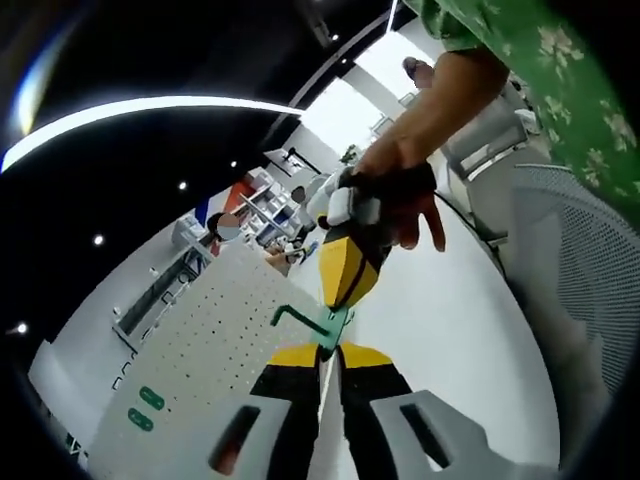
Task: Insert the hook assembly into the mounting plate slot until the hook locks in place.
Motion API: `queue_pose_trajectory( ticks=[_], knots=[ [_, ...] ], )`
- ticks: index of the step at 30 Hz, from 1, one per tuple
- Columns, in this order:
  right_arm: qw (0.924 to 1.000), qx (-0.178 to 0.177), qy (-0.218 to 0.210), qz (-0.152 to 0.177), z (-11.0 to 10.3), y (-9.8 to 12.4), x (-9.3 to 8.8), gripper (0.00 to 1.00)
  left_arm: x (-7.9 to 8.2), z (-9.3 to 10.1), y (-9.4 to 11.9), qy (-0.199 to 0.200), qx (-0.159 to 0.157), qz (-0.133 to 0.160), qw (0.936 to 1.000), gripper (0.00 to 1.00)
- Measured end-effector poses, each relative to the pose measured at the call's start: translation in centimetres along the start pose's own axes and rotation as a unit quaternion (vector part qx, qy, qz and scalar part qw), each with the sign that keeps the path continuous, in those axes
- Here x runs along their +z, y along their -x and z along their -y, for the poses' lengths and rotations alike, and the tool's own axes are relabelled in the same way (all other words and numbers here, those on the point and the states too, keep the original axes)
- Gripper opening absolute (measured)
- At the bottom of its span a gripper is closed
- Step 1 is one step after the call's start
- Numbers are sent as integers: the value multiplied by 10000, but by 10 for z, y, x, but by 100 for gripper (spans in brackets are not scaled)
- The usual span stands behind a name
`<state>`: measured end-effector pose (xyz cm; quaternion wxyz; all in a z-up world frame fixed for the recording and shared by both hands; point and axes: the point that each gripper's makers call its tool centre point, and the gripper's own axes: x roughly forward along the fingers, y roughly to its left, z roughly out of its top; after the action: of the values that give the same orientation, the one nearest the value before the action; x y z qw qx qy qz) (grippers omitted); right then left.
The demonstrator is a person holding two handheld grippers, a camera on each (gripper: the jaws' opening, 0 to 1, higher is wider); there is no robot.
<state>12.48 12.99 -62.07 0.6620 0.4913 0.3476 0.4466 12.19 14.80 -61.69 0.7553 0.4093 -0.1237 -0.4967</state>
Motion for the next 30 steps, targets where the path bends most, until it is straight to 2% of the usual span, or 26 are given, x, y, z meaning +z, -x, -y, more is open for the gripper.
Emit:
queue_pose_trajectory(
  ticks=[1,7,14,26,30],
  knots=[
    [10000,13,-56,-5,0,0,0,0,0,1,0,-278,-21,-65,9996,6],
    [9999,0,-159,-41,1,2,-1,0,0,4,0,-267,-24,-107,9996,3],
    [9997,5,-245,-41,1,2,-2,0,0,5,0,-733,151,-272,9968,2],
    [10000,-51,2,-4,0,-2,0,1,-6,4,0,-647,164,-426,9969,1],
    [9999,-71,-72,10,4,-3,0,0,-8,4,0,-750,182,-515,9957,1]
  ],
)
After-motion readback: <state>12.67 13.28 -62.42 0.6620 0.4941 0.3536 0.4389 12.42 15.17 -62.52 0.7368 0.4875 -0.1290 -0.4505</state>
